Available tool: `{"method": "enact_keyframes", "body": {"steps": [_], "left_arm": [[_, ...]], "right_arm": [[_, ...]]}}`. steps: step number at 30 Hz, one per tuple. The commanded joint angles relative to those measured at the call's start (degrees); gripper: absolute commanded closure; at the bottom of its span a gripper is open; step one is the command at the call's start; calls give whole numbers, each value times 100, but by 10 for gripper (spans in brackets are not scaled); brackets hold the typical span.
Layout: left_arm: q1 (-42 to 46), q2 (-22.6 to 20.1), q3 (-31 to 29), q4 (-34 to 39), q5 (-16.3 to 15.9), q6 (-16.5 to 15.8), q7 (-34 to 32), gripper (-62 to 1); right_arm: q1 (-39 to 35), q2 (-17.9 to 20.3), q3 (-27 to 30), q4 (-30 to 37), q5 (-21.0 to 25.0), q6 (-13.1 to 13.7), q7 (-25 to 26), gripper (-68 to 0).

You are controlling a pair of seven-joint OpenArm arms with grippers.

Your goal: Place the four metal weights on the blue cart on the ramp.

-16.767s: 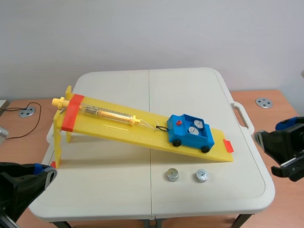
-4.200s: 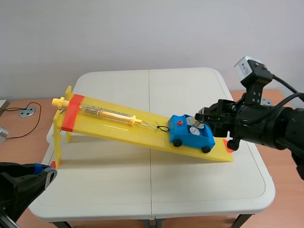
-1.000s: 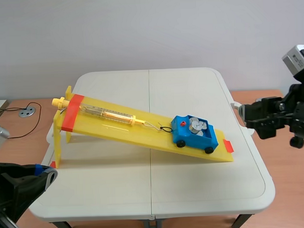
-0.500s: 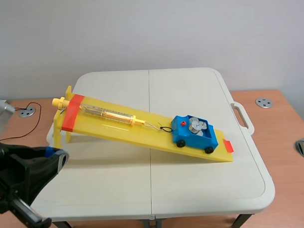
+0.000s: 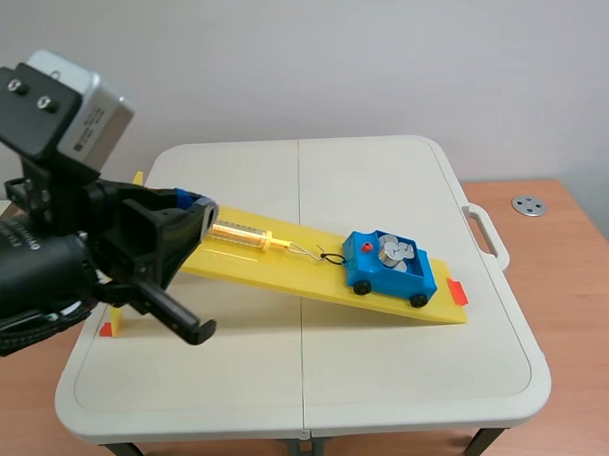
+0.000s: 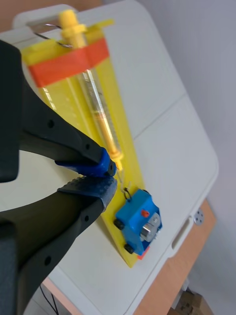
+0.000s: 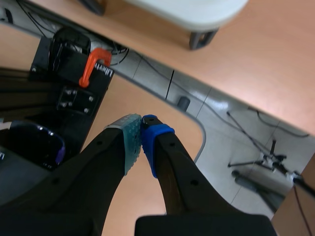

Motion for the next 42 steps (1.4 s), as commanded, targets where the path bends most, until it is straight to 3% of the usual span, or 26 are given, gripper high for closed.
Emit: {"method": "enact_keyframes", "body": {"steps": [1, 5, 8, 17, 26, 42], "left_arm": [[-258, 136, 136, 195, 15, -90, -612, -27], [-651, 321, 332, -249, 396, -70, -614, -27], [-949, 459, 361, -612, 485, -11, -623, -27], [-1613, 658, 361, -1464, 973, 431, -723, -27], [-1797, 656, 358, -1711, 1145, 717, -765, -27], [-1797, 656, 358, -1725, 1167, 837, -761, -27]], "right_arm": [[-175, 48, 356, 437, 466, 136, 317, -8], [-367, 17, 431, 435, 424, 136, 273, -8], [-426, 4, 433, 435, 420, 136, 234, -8], [-444, 4, 433, 431, 354, 136, 212, -8], [-439, -127, 433, 431, 356, 136, 219, -8], [-437, -168, 433, 431, 356, 136, 240, -8]]}}
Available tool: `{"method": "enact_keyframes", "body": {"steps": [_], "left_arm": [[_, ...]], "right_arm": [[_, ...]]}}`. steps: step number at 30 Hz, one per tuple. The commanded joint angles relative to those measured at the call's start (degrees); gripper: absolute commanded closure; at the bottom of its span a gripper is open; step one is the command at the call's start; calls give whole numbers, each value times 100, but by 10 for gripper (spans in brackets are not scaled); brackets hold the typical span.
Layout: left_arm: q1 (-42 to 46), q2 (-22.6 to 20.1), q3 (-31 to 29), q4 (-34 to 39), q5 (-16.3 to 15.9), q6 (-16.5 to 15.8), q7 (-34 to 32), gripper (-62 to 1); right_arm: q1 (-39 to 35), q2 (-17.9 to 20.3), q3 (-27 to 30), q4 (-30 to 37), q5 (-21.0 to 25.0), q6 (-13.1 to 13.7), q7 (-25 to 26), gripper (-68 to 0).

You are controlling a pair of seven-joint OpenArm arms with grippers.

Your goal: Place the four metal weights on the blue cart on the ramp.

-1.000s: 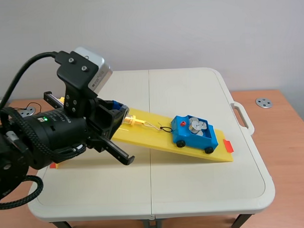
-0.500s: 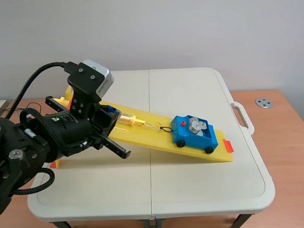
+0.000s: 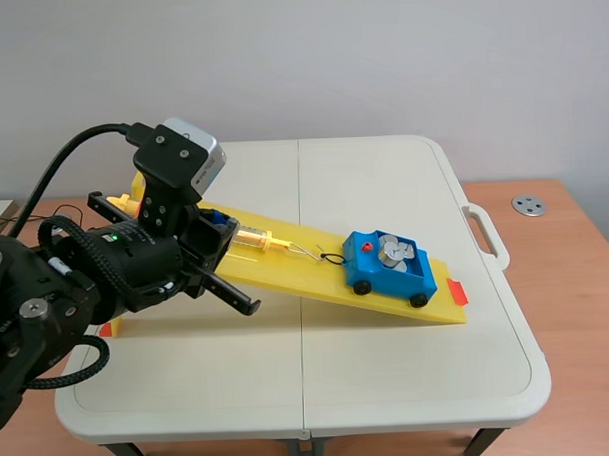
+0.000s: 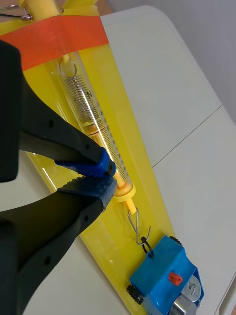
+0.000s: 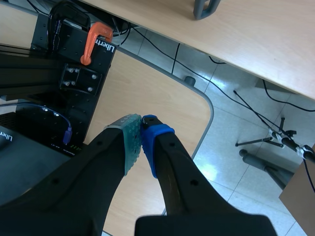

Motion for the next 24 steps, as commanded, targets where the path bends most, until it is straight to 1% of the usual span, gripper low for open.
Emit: {"method": "enact_keyframes", "body": {"steps": [1, 20, 22, 24], "left_arm": [[-212, 109, -151, 514, -125, 317, -761, -27], [-210, 105, -151, 516, -131, 313, -743, -27], [-210, 103, -151, 544, -219, 306, -588, -27], [-168, 83, -151, 693, -400, 291, -354, -27]], "right_arm": [[-105, -81, 317, 431, 356, 140, 260, -8], [-105, -79, 317, 431, 273, 140, 326, -8], [-68, -76, 317, 431, 273, 140, 369, -8], [44, -76, 317, 431, 275, 140, 369, -8]]}}
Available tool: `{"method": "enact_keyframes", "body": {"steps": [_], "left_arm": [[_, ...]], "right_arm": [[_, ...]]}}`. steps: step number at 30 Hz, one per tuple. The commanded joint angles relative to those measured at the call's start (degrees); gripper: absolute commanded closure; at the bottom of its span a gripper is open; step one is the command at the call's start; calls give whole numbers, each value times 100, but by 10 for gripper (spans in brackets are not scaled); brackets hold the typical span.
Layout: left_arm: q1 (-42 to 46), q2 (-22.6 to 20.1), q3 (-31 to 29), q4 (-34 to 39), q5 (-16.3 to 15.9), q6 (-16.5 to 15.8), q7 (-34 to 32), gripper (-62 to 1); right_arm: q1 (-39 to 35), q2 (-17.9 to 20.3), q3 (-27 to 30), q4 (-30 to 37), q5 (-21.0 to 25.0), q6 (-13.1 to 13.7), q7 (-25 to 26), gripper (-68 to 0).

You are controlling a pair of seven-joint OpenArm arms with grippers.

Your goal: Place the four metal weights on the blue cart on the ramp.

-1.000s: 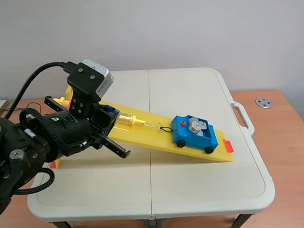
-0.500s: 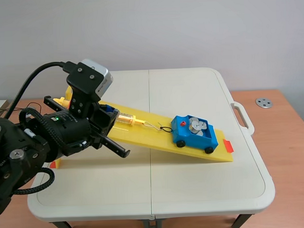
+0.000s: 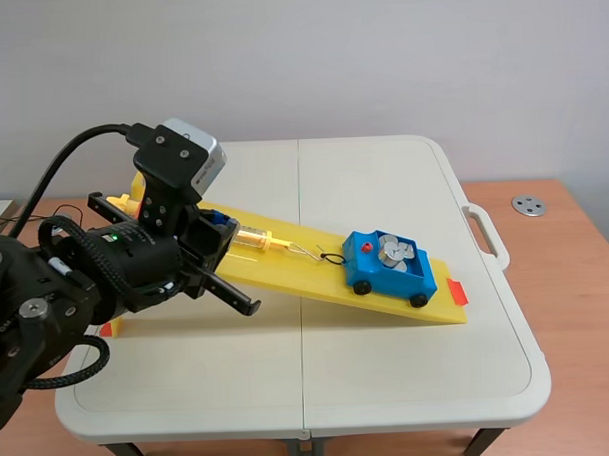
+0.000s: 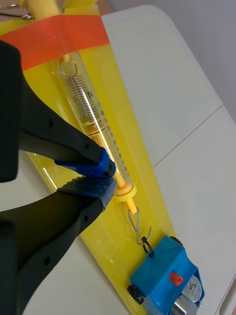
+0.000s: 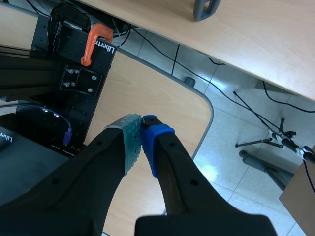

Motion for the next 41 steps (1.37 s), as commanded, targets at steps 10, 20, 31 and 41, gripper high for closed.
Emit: {"method": "enact_keyframes", "body": {"steps": [10, 20, 31, 41], "left_arm": [[1010, -501, -155, 2398, -894, 221, 549, -27], [2660, -669, -170, 3423, -894, 157, 728, -378], [3237, -479, -173, 3532, -887, 555, 289, -623], [3233, -435, -170, 3532, -885, 656, 94, -623]], "right_arm": [[1185, -48, 313, 431, 313, 138, 586, -30], [2371, -48, 81, 431, 586, 138, 579, -319], [2924, -50, -874, 431, 514, -2, 848, -661], [2924, -68, -1045, 431, 361, -109, 994, -661]]}}
